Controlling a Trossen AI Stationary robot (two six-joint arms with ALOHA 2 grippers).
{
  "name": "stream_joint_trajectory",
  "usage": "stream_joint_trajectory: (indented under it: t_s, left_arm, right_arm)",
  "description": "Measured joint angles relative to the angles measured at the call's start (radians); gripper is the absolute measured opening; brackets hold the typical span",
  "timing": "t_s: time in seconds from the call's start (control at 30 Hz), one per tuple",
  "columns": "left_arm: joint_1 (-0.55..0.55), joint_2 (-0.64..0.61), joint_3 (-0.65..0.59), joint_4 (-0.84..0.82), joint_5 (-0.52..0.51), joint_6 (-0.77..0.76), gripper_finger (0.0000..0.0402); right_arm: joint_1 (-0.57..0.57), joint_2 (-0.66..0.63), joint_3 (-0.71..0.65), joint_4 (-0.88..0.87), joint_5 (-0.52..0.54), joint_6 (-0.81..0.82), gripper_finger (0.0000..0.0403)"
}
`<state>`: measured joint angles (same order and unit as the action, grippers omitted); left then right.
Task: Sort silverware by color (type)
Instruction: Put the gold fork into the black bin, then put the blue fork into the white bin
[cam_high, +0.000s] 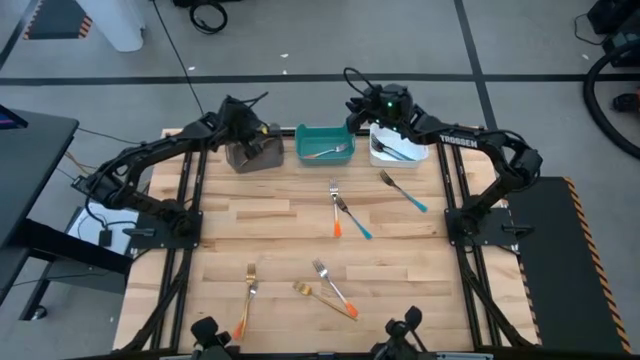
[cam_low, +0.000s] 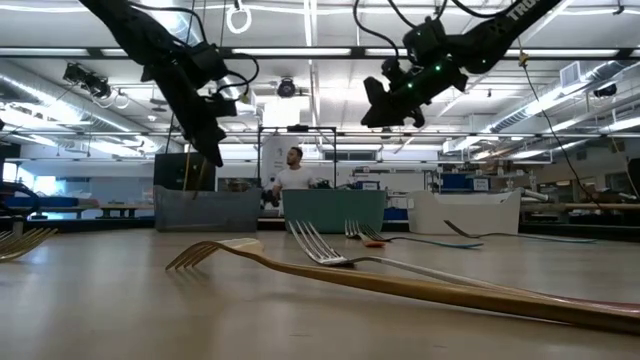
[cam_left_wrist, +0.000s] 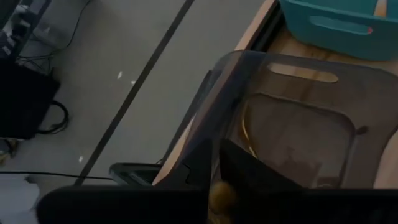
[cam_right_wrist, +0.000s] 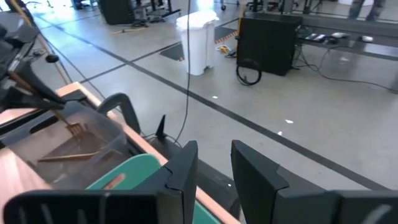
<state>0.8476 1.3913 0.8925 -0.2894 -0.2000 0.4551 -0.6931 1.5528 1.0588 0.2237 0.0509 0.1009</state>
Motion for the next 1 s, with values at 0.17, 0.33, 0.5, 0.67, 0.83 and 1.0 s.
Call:
stream_joint_trajectory:
  t_s: [0.17, 0.33, 0.5, 0.67, 0.83, 1.0]
  left_arm:
    - [0.000, 0.002, 0.000, 0.009, -0.004, -0.053, 0.0069]
    - [0.000, 0.002, 0.021, 0.019, -0.041, -0.126, 0.0094]
    - [-0.001, 0.002, 0.131, 0.020, -0.046, -0.160, 0.0105]
    - [-0.001, 0.002, 0.255, -0.115, -0.046, -0.157, 0.0105]
    - [-0.001, 0.002, 0.293, -0.179, -0.046, -0.171, 0.0105]
    - [-0.001, 0.002, 0.293, -0.195, -0.046, -0.213, 0.0105]
  right_arm:
    - [-0.018, 0.000, 0.000, 0.000, -0.029, 0.000, 0.0105]
    - [-0.025, 0.000, 0.000, 0.000, -0.071, 0.000, 0.0105]
    - [-0.025, 0.000, 0.000, 0.000, -0.071, -0.010, 0.0105]
    - [-0.025, 0.000, 0.000, 0.000, -0.072, -0.025, 0.0105]
    - [-0.025, 0.000, 0.000, 0.000, -0.072, -0.026, 0.0105]
    - [-0.025, 0.000, -0.001, 0.000, -0.072, -0.026, 0.0105]
